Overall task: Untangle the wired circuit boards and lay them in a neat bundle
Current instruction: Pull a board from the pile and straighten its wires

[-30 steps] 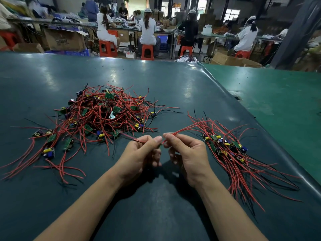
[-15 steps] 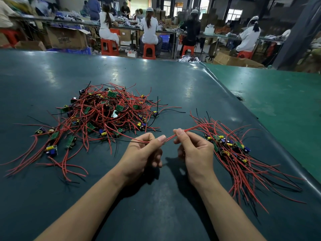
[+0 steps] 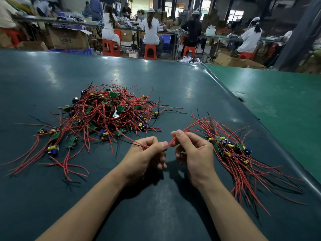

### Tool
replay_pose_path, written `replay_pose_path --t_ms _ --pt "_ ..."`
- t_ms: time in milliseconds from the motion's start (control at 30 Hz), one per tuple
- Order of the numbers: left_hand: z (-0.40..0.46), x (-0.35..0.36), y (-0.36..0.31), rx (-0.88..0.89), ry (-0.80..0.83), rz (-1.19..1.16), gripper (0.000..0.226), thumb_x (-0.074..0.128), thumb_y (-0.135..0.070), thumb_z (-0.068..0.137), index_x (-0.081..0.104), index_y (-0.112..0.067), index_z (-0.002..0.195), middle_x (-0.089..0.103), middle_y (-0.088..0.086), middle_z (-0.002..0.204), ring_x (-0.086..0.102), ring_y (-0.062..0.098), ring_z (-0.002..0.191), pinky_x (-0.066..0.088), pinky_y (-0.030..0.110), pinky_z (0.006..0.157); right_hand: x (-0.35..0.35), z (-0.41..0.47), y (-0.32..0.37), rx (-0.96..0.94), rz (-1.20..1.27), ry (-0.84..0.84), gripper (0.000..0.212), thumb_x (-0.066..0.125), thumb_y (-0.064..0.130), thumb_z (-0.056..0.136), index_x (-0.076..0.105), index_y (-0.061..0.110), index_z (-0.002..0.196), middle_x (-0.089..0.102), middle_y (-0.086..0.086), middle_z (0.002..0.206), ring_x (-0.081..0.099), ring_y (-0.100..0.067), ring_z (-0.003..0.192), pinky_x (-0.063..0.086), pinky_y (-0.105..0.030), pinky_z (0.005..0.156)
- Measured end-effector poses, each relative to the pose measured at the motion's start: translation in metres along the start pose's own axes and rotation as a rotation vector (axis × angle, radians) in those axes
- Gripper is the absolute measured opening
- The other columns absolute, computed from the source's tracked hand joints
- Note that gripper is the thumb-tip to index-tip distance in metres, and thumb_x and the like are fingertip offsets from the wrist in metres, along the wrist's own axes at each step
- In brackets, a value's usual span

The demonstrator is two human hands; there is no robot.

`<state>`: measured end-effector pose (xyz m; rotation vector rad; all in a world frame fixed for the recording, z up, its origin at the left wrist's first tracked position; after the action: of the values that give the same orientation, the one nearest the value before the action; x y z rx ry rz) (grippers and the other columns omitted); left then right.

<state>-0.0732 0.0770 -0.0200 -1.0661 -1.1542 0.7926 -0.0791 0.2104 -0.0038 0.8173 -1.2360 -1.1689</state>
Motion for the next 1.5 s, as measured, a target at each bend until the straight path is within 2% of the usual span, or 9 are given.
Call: replay_pose_path --t_ms 333,667,833,933,1033,1100,1167,1300,1500 --pt "0.003 0.000 0.002 0.015 0.032 0.059 0.034 0.064 -0.023 0.083 0.048 -0.021 0.053 0.053 0.005 0.054 0.048 0.014 0.039 0.043 0.034 0.059 -0.027 0.007 0.000 -0.102 -0.172 -0.290 0.029 0.070 0.018 0.091 0.069 0.012 0.063 0.054 -0.002 0.054 0.036 -0.011 0.042 0.030 -0.022 0.042" --pt "0.001 -0.002 0.002 0.017 0.033 0.016 0.034 0.065 -0.019 0.082 0.043 -0.019 0.056 0.051 0.006 0.055 0.047 0.015 0.040 0.042 0.032 0.058 -0.046 0.012 0.000 -0.077 -0.020 -0.409 0.031 0.065 0.011 0.093 0.073 0.019 0.064 0.060 0.007 0.053 0.043 -0.005 0.039 0.033 -0.018 0.034" --pt "-0.001 -0.002 -0.001 0.025 0.030 0.002 0.034 0.065 -0.023 0.084 0.045 -0.020 0.057 0.051 0.006 0.056 0.047 0.015 0.041 0.041 0.033 0.059 -0.048 0.010 0.001 -0.078 -0.026 -0.435 0.014 0.063 0.009 0.094 0.074 0.014 0.089 0.064 0.007 0.058 0.046 -0.005 0.040 0.037 -0.018 0.036" --pt "0.000 -0.002 -0.002 0.029 0.007 -0.022 0.032 0.067 -0.027 0.086 0.047 -0.019 0.062 0.053 0.007 0.057 0.049 0.016 0.042 0.037 0.036 0.060 -0.037 0.011 -0.002 0.015 0.049 -0.298 0.017 0.063 0.026 0.095 0.074 0.017 0.085 0.064 0.002 0.059 0.048 -0.008 0.040 0.038 -0.018 0.035" --pt "0.001 -0.003 -0.001 0.034 -0.008 -0.010 0.030 0.067 -0.033 0.085 0.048 -0.019 0.066 0.055 0.007 0.060 0.050 0.017 0.044 0.039 0.032 0.055 -0.006 0.003 -0.015 0.266 0.032 0.006 0.032 0.066 0.047 0.078 0.076 0.016 0.075 0.058 0.001 0.055 0.046 -0.007 0.038 0.031 -0.015 0.034" --pt "0.001 -0.003 -0.001 0.026 -0.009 0.004 0.028 0.066 -0.034 0.082 0.049 -0.019 0.067 0.056 0.009 0.063 0.050 0.016 0.046 0.040 0.026 0.049 0.011 -0.006 -0.019 0.315 -0.004 0.170 0.022 0.070 0.041 0.074 0.075 0.019 0.070 0.057 0.001 0.055 0.045 -0.007 0.038 0.030 -0.014 0.034" --pt "0.000 -0.004 0.000 0.019 -0.006 0.039 0.028 0.068 -0.034 0.081 0.050 -0.020 0.066 0.057 0.009 0.064 0.050 0.016 0.047 0.040 0.022 0.045 0.014 -0.007 -0.017 0.294 -0.008 0.198 0.018 0.069 0.030 0.081 0.074 0.020 0.067 0.056 0.000 0.055 0.044 -0.007 0.039 0.030 -0.015 0.034" --pt "0.001 -0.001 -0.002 0.035 0.025 0.092 0.033 0.071 -0.033 0.084 0.049 -0.022 0.061 0.057 0.007 0.059 0.052 0.018 0.046 0.041 0.025 0.047 0.005 -0.002 -0.013 0.222 -0.045 0.105 0.018 0.069 0.020 0.087 0.075 0.014 0.071 0.052 0.002 0.052 0.039 -0.007 0.039 0.028 -0.016 0.036" --pt "-0.001 0.003 -0.003 0.032 0.079 0.059 0.032 0.063 -0.022 0.085 0.046 -0.022 0.058 0.054 0.007 0.054 0.048 0.016 0.039 0.044 0.034 0.057 -0.029 0.012 -0.008 0.166 0.145 -0.246 0.019 0.063 0.010 0.092 0.073 0.007 0.076 0.053 0.005 0.050 0.039 -0.002 0.037 0.025 -0.014 0.032"
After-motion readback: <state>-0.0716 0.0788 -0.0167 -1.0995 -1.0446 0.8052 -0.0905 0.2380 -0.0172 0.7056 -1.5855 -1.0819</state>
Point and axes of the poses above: each hand's wrist, its own z-axis towards the middle knuckle, its own x-axis out of the palm, y = z × x, the point moved 7 cm from there along z, towards the middle knuckle
